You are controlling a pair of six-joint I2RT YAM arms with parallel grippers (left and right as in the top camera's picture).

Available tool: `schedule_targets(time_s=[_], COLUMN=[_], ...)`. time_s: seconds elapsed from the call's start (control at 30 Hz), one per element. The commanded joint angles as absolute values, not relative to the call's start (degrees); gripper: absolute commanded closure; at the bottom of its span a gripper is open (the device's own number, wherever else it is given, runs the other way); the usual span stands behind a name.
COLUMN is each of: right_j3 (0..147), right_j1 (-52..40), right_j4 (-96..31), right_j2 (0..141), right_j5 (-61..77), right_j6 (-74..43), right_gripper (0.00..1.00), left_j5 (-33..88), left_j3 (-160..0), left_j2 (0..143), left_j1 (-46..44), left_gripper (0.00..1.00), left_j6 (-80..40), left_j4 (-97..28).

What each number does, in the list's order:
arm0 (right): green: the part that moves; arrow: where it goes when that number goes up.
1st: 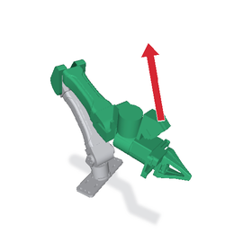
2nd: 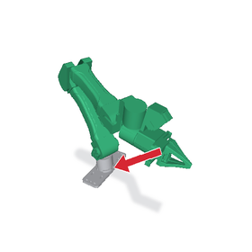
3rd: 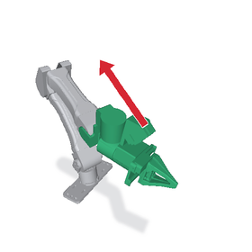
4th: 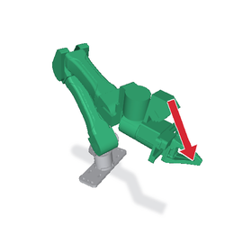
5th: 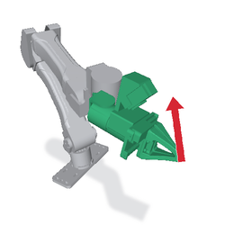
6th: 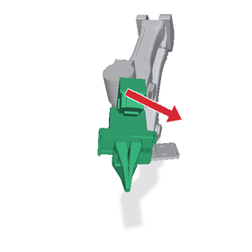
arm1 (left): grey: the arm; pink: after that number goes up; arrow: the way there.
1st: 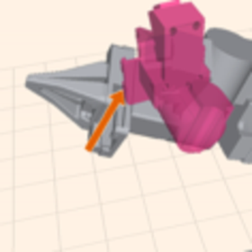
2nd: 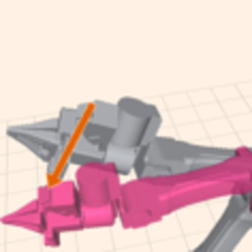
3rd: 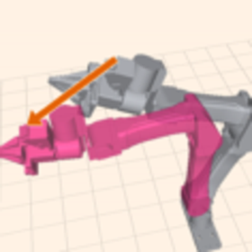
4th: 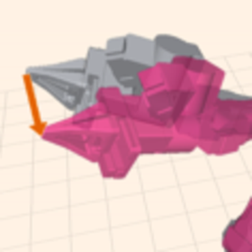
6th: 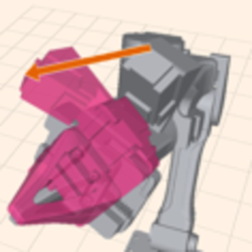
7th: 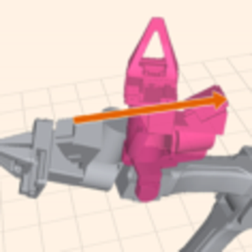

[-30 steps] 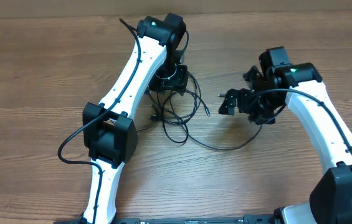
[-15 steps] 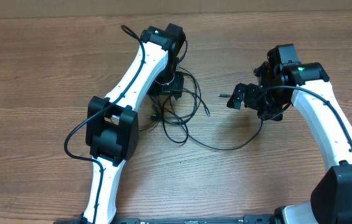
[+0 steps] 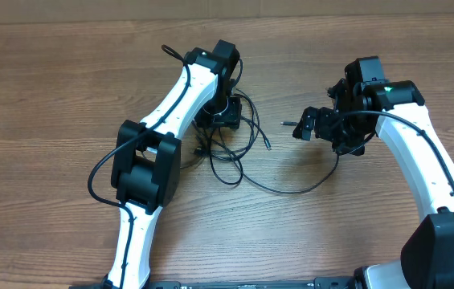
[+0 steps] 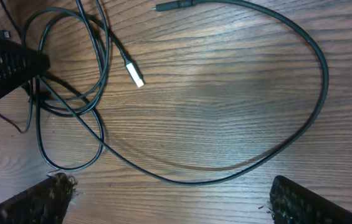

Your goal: Untangle cables

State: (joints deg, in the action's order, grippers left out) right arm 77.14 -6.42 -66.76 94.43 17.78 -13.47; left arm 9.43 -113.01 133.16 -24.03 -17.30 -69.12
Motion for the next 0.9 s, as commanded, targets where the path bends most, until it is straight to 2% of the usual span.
schedule_targets(time_s=[0.0, 0.57, 0.8, 0.87], right_j3=[76.86, 76.86, 76.86, 76.86], right_j1=[-6.39, -6.42, -6.42, -6.42], right_j4=[-66.13, -66.06, -65.63, -65.39], right_j2=[94.52, 94.52, 94.52, 94.52], right_j5=[17.32, 16.51, 16.53, 16.53], right_j6=[-13.69, -13.72, -13.72, -13.72], right_gripper=[0.0, 0.0, 0.0, 0.0], left_j5=[10.26, 8.84, 8.4, 8.43], left_j3=[-112.42, -110.13, -108.05, -108.05], left_j2=[133.75, 133.75, 133.75, 133.75], left_j1=[-24.43, -25.69, -25.69, -25.71], left_gripper=[0.39, 0.41, 0.49, 0.49], left_j6=[-17.78, -17.82, -17.8, -17.8], left_j4=[-67.35, -65.47, -64.42, -64.45])
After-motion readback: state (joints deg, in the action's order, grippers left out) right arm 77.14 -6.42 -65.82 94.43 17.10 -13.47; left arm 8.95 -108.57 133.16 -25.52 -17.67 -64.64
